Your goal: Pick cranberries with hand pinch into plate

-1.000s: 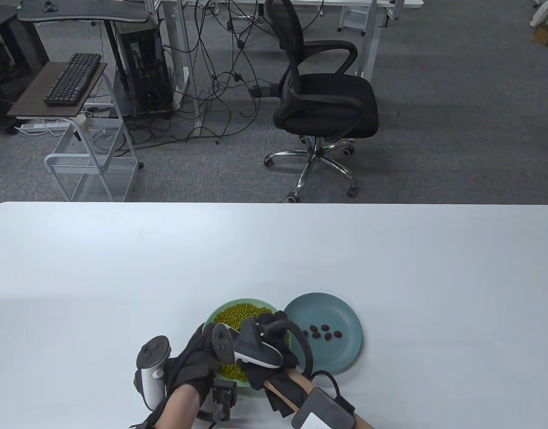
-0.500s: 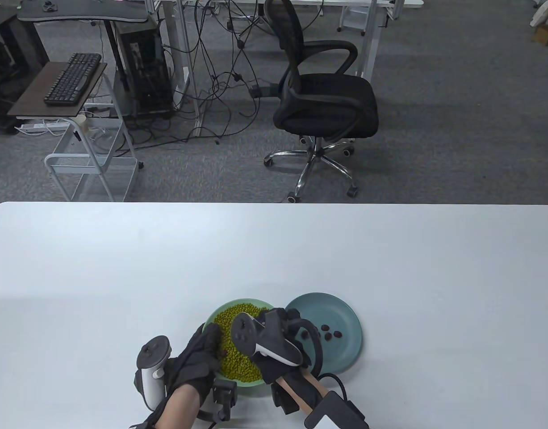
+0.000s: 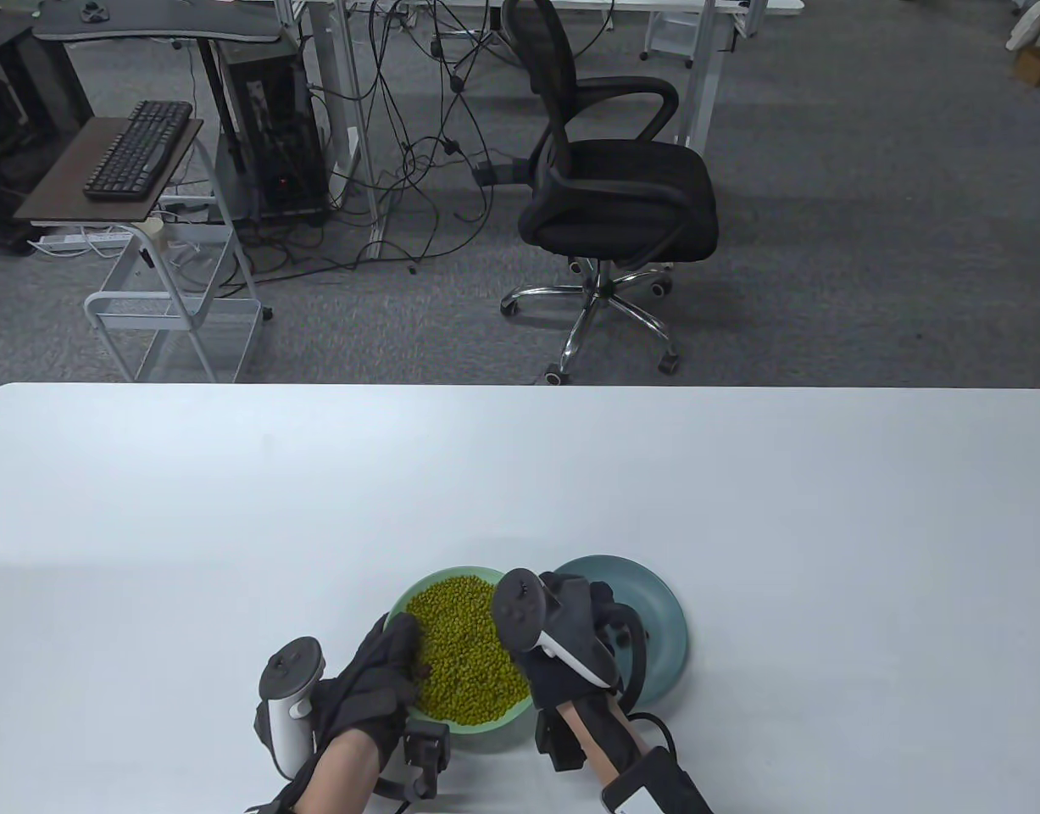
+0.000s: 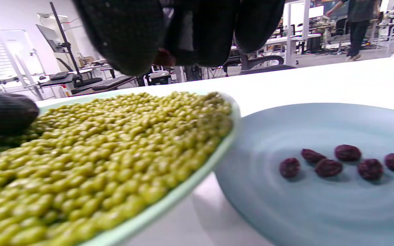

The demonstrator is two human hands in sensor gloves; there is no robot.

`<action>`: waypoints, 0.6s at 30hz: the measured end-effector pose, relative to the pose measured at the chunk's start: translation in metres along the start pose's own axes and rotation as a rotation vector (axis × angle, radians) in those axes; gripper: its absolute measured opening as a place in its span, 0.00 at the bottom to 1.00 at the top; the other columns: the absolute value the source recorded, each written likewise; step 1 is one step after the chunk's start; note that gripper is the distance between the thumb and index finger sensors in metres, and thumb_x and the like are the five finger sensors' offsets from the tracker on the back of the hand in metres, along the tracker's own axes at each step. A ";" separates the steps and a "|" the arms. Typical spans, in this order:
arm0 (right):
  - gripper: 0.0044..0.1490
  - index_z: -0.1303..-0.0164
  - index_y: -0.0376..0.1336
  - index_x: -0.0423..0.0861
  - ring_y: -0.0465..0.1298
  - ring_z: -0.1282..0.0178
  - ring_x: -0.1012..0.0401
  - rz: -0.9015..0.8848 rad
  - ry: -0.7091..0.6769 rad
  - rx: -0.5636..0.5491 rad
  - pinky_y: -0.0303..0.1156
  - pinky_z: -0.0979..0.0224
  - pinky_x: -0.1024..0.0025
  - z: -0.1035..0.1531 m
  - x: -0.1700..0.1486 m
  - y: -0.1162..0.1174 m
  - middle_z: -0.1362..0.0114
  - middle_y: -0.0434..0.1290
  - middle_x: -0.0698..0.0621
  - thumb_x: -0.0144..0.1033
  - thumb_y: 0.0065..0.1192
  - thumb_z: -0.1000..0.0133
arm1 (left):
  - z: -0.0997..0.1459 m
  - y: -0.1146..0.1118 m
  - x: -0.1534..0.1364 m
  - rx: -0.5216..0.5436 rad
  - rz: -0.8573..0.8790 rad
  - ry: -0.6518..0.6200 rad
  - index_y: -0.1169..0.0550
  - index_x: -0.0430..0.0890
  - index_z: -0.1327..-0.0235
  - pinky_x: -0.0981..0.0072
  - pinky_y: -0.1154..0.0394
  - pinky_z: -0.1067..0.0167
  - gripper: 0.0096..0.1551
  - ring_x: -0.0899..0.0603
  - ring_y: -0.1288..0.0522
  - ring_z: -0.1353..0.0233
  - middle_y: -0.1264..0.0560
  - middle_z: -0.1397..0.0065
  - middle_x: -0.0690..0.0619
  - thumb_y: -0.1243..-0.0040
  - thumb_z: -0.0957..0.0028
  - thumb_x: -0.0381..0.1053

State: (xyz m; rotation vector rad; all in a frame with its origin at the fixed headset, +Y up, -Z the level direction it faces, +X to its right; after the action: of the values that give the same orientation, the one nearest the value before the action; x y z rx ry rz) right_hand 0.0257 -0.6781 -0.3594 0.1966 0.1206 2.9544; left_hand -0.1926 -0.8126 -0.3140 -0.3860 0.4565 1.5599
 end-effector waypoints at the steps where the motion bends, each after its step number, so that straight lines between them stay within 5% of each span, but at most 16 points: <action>1: 0.31 0.32 0.67 0.37 0.65 0.19 0.36 -0.002 0.012 -0.009 0.47 0.26 0.26 -0.001 -0.003 -0.001 0.19 0.69 0.37 0.42 0.70 0.40 | 0.000 0.000 0.000 0.000 0.000 0.000 0.41 0.51 0.13 0.61 0.13 0.43 0.27 0.44 0.12 0.39 0.21 0.32 0.45 0.55 0.17 0.61; 18: 0.31 0.31 0.66 0.37 0.64 0.19 0.36 0.067 0.247 -0.066 0.46 0.25 0.26 -0.016 -0.067 0.008 0.19 0.68 0.36 0.41 0.69 0.39 | 0.000 -0.001 0.000 0.000 0.000 0.000 0.41 0.51 0.13 0.61 0.13 0.43 0.27 0.44 0.12 0.39 0.21 0.32 0.45 0.55 0.17 0.61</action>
State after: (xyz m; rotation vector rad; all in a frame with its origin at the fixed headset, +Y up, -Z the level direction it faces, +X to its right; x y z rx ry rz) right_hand 0.0876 -0.6995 -0.3827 -0.1775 0.0499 3.0317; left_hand -0.1921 -0.8124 -0.3138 -0.3858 0.4561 1.5601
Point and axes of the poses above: the tracker on the back of each hand, its own x axis roughly to the thumb side, its own z axis roughly from the fingertips to the wrist, y = z × x, the point moved 4 cm from there along -z, roughly from the wrist to the fingertips
